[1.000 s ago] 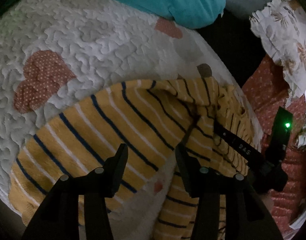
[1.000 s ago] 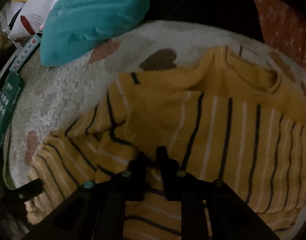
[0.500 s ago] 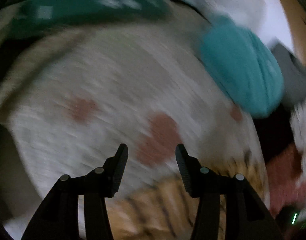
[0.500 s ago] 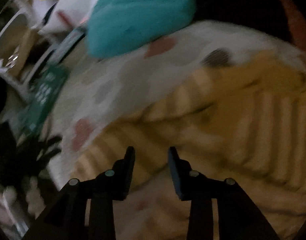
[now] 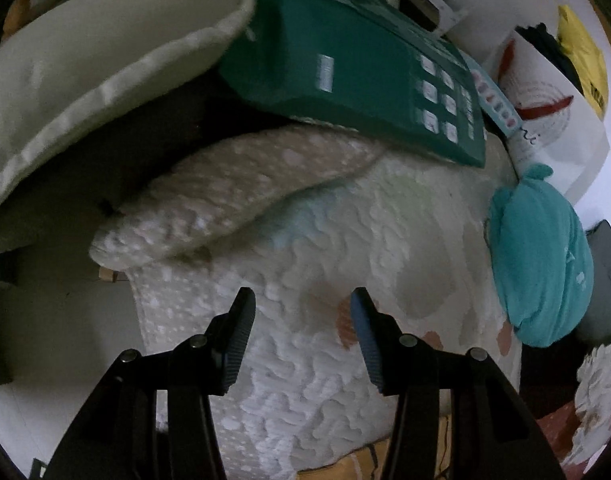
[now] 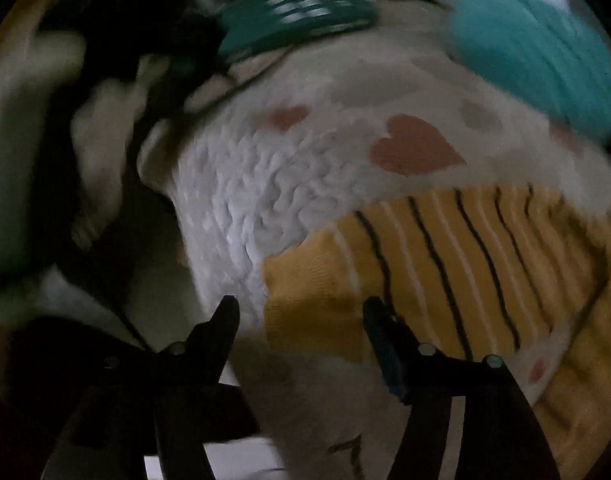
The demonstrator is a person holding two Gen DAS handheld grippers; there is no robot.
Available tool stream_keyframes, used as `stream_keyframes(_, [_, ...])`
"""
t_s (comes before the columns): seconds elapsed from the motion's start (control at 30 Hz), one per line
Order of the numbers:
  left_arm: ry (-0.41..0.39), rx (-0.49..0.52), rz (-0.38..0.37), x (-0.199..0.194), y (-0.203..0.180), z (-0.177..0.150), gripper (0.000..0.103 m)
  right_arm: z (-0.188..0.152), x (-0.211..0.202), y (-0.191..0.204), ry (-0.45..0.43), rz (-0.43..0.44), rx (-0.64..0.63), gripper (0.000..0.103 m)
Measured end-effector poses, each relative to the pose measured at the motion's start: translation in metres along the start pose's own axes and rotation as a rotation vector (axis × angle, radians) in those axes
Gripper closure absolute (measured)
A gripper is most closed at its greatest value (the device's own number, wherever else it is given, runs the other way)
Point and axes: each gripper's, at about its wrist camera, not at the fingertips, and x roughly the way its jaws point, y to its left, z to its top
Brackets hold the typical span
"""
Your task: Fold small clothes
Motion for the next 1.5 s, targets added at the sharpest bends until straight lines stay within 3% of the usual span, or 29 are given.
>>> stream_keyframes(0.07, [0.008, -0.013, -0.002, 0.001, 0.005, 0.004, 0.055, -0.003, 0.012, -0.001, 0.026, -0.084, -0.053, 0.035])
stream_keyframes(0.2, [0.011, -0.034, -0.002, 0.004, 0.008, 0.006, 0.055, 0.016, 0.002, -0.035, 0.049, -0.061, 0.069, 0.087])
stream_keyframes(0.3, [0.023, -0.023, -0.009, 0.006, 0.002, 0.001, 0.055, 0.055, -0.047, -0.083, -0.055, -0.075, 0.208, 0.089])
stream_keyframes(0.47, [0.047, 0.046, -0.026, 0.012, -0.024, -0.016, 0.055, 0.118, -0.193, -0.182, -0.344, 0.008, 0.502, 0.089])
stream_keyframes(0.6, [0.094, 0.105, -0.037, 0.022, -0.046, -0.034, 0.055, 0.129, -0.289, -0.229, -0.515, 0.063, 0.632, 0.089])
stream_keyframes(0.67, [0.112, 0.130, -0.039, 0.025, -0.055, -0.042, 0.055, 0.120, -0.314, -0.247, -0.521, 0.014, 0.687, 0.089])
stream_keyframes(0.8, [0.135, 0.178, -0.046, 0.031, -0.072, -0.055, 0.055, 0.063, -0.318, -0.297, -0.432, -0.129, 0.788, 0.089])
stream_keyframes(1.03, [0.175, 0.304, -0.064, 0.039, -0.110, -0.088, 0.054, -0.122, -0.276, -0.417, -0.182, -0.425, 1.105, 0.089])
stream_keyframes(1.13, [0.204, 0.380, -0.070, 0.046, -0.132, -0.109, 0.054, -0.199, -0.265, -0.450, -0.119, -0.510, 1.243, 0.089])
stream_keyframes(1.23, [0.248, 0.451, -0.090, 0.054, -0.154, -0.133, 0.054, -0.254, -0.246, -0.470, -0.056, -0.546, 1.336, 0.088])
stream_keyframes(1.3, [0.277, 0.514, -0.099, 0.059, -0.171, -0.155, 0.054, -0.280, -0.233, -0.479, -0.009, -0.535, 1.385, 0.084])
stream_keyframes(1.37, [0.308, 0.565, -0.114, 0.064, -0.185, -0.174, 0.054, -0.294, -0.226, -0.482, 0.012, -0.548, 1.419, 0.071])
stream_keyframes(1.43, [0.334, 0.619, -0.126, 0.066, -0.197, -0.193, 0.054, -0.308, -0.230, -0.475, 0.000, -0.560, 1.423, 0.049])
stream_keyframes(1.5, [0.359, 0.673, -0.138, 0.067, -0.207, -0.214, 0.054, -0.315, -0.237, -0.465, 0.000, -0.562, 1.388, 0.045])
